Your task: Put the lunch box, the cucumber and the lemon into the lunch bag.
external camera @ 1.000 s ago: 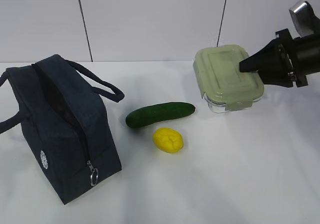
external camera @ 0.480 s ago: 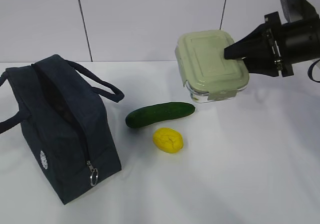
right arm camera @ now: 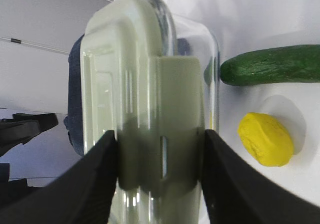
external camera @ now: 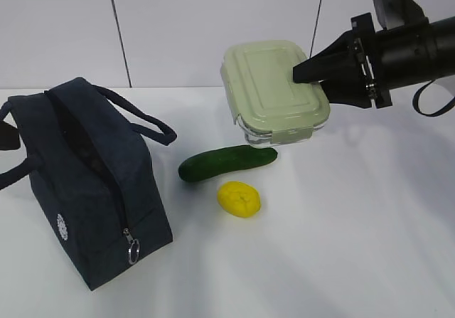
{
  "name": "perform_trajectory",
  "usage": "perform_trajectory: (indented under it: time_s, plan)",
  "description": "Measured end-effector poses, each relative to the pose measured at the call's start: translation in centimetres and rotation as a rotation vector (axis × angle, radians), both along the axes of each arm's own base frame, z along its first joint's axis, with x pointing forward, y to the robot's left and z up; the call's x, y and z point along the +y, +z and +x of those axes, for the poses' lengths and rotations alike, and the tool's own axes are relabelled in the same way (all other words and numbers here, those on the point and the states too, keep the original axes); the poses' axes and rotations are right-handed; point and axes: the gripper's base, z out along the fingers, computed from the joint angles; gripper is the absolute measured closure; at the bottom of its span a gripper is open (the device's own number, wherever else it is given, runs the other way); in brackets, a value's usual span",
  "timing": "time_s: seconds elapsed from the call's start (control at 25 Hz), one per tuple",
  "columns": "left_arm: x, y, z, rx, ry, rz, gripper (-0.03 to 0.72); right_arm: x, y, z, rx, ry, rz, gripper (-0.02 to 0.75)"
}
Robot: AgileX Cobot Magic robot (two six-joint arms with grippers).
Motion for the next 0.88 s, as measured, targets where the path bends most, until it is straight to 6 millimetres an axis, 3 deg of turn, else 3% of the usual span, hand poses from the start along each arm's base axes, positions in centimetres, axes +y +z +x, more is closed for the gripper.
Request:
perform_trajectory:
  time_s: [0.36,0.56,0.76,0.88]
  plan:
    - [-0.4,-2.0,3.2,0.007,0.030,-0.052,0.156,0.1,0.7,-0.1,-0.014,-0.015,0.031,0.378]
    - [-0.6,-4.0,5.1,0.037,0.043,-0.072,0.202,0.5,0.7,-0.2,-0.012,-0.009,0.037,0.378]
    - [-1.0,-6.1,6.7,0.075,0.014,-0.101,0.346,1.9,0.8,-0.4,-0.012,0.027,0.044,0.378]
    - [-1.3,-6.3,7.3,0.087,-0.042,-0.104,0.534,3.2,1.0,-0.6,-0.010,0.049,0.068,0.378]
